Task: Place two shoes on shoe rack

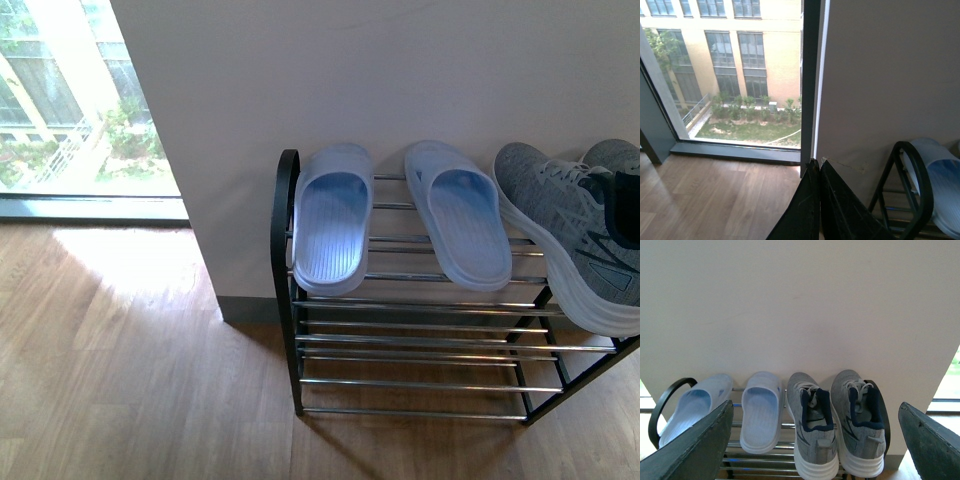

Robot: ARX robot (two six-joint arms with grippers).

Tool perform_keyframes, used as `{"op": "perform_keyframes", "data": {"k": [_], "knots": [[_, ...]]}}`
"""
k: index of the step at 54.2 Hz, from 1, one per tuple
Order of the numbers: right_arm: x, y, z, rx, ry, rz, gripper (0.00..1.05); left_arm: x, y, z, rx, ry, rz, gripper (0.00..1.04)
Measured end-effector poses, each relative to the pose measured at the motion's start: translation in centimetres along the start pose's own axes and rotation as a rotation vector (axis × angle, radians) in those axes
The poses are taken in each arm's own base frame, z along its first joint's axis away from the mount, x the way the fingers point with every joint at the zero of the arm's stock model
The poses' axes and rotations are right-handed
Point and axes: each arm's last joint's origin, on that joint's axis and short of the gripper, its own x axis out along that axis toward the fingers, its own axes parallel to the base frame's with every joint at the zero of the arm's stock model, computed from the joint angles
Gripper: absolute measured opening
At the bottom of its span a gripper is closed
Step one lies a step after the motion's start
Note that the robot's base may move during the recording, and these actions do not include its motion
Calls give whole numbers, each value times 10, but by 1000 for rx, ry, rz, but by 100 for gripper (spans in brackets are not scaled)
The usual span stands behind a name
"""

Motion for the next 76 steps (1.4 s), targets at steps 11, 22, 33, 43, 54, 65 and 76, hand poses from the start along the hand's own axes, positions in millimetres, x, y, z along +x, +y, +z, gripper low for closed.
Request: {"op": "perform_keyframes", "data": {"k": [11, 22, 33, 43, 54, 65, 76], "knots": [[0, 0, 0, 0, 0, 0, 96, -10, 0, 1, 0, -1, -6, 1], [0, 0, 0, 0, 0, 0, 96, -20, 0, 5, 0, -16, -6, 1], [0, 0, 0, 0, 0, 0, 96, -29, 0, 7, 0, -24, -6, 1], [0, 0, 0, 0, 0, 0, 96, -35, 0, 7, 0, -26, -6, 1], [0, 0, 0, 0, 0, 0, 96, -39, 0, 7, 0, -25, -6, 1], [0, 0, 0, 0, 0, 0, 96, -43, 0, 7, 0, -26, -6, 1], [0, 0, 0, 0, 0, 0, 96, -53, 0, 3, 0, -3, -6, 1]]}}
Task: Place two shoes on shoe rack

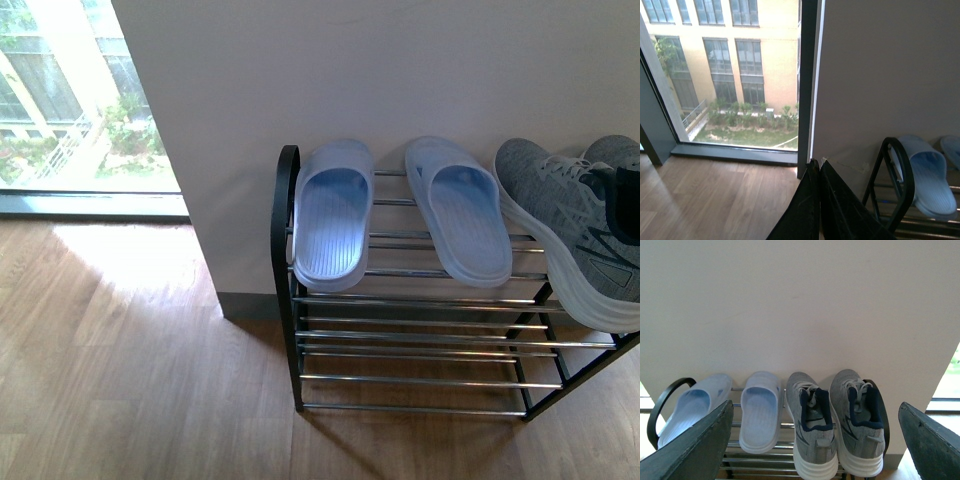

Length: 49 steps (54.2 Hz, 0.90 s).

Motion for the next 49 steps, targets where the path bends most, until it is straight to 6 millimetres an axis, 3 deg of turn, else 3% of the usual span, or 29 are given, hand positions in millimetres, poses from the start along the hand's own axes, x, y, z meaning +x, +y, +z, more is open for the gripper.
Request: {"op": "perform_keyframes", "data": {"k": [24, 35, 41, 49], "knots": [[0, 0, 0, 0, 0, 0, 96, -1, 0, 0, -1, -5, 1, 3], [0, 0, 0, 0, 0, 0, 96, -1, 0, 0, 0, -5, 1, 37], [0, 0, 0, 0, 0, 0, 96, -1, 0, 0, 0, -6, 1, 61], [0, 0, 0, 0, 0, 0, 96, -1, 0, 0, 0, -6, 1, 84]]}}
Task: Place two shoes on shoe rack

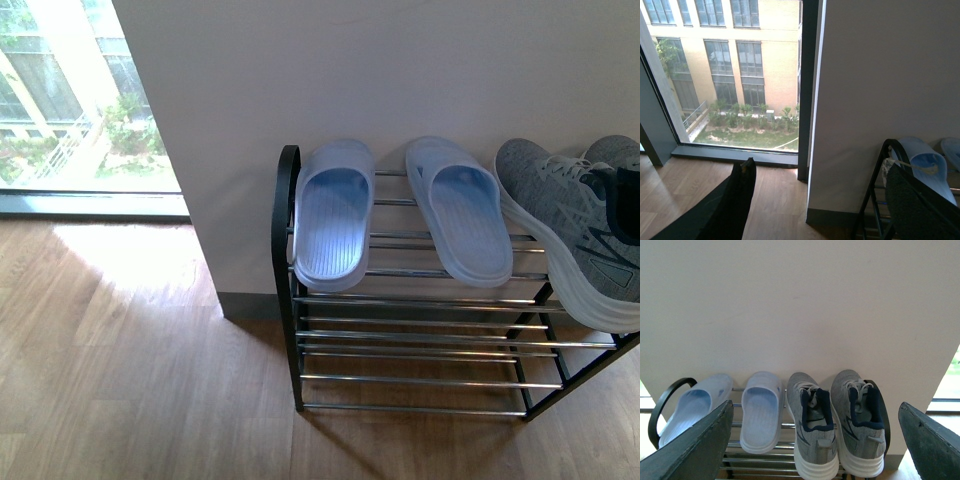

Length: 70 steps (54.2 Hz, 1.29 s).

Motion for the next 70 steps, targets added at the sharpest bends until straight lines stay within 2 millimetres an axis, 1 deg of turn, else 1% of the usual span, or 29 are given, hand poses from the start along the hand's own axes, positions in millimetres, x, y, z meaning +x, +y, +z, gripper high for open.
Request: {"op": "perform_keyframes", "data": {"k": [3, 4, 8, 70], "knots": [[0, 0, 0, 0, 0, 0, 96, 0, 0, 0, 0, 0, 0, 96], [0, 0, 0, 0, 0, 0, 96, 0, 0, 0, 2, 0, 0, 97], [0, 0, 0, 0, 0, 0, 96, 0, 0, 0, 2, 0, 0, 95], [0, 0, 0, 0, 0, -3, 96, 0, 0, 0, 3, 0, 0, 95]]}}
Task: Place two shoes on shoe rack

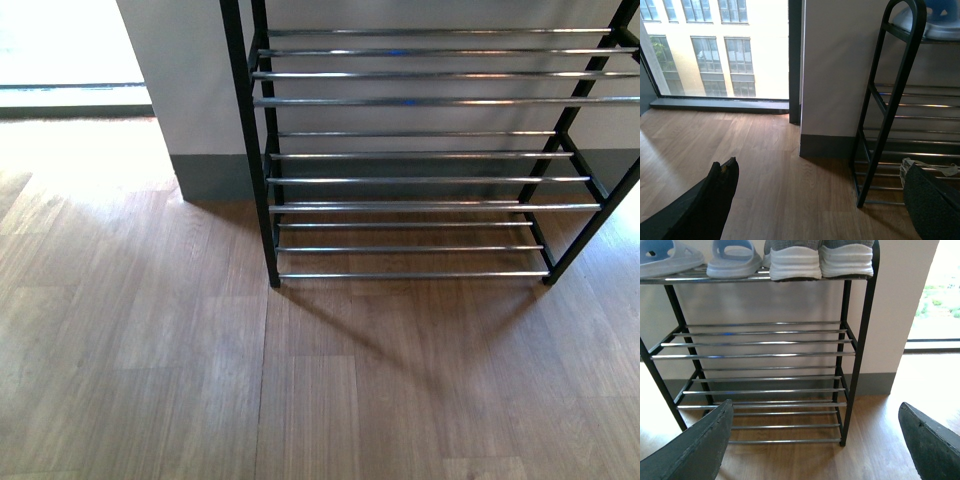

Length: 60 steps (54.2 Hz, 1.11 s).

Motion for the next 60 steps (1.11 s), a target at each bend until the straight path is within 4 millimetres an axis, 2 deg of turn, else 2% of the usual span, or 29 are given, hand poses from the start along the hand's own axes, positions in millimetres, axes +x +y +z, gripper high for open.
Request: {"op": "perform_keyframes", "data": {"k": [60], "knots": [[0, 0, 0, 0, 1, 2, 96, 0, 0, 0, 0, 0, 0, 95]]}}
